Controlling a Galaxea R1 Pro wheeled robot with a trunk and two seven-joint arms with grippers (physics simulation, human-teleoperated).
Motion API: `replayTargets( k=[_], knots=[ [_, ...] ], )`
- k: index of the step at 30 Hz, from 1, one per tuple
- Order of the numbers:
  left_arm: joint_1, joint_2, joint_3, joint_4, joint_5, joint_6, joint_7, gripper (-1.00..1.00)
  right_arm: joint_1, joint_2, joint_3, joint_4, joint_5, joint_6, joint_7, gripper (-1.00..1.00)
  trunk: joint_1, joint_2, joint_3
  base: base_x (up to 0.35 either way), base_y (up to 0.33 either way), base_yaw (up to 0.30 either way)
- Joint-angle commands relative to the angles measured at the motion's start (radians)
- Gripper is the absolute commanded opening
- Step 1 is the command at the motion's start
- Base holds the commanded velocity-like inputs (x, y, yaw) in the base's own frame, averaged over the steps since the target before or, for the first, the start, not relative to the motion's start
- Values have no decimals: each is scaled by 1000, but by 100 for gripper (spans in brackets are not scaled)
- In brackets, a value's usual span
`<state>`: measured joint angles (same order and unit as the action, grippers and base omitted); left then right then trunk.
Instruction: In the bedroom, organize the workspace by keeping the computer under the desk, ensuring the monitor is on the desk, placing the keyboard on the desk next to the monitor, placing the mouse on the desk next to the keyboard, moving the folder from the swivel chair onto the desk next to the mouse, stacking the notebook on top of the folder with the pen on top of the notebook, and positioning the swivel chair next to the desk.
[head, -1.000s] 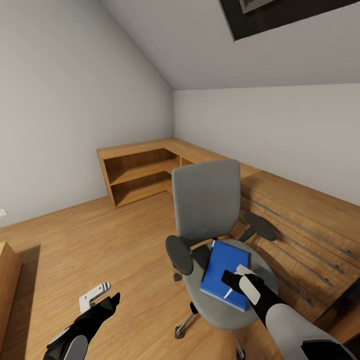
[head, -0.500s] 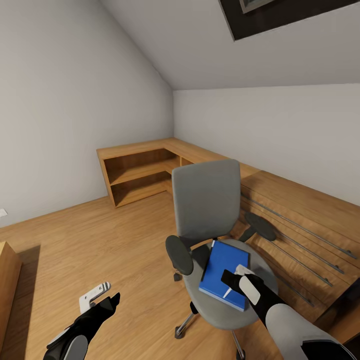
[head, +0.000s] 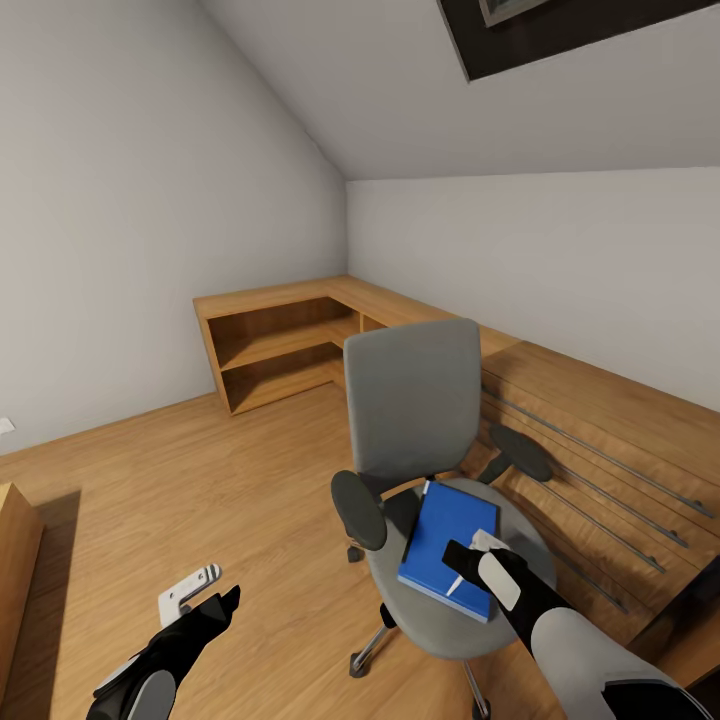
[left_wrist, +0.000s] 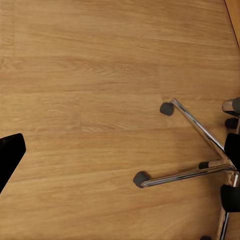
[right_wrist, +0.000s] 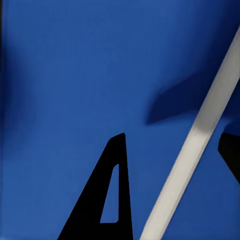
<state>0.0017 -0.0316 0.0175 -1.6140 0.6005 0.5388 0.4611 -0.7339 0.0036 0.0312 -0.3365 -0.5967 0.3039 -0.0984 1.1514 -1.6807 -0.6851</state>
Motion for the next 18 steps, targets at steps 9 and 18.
replayTargets(
  k=[9,18],
  knots=[
    [0,-1,1,-1,10,3,7,100,1,1,3,88,-19,-12,-9,-100,0,0,-1,0,0,0],
    [0,-1,0,-1,10,3,7,100,1,0,4,87,-18,-18,-25,-100,0,0,-1,0,0,0]
  ],
)
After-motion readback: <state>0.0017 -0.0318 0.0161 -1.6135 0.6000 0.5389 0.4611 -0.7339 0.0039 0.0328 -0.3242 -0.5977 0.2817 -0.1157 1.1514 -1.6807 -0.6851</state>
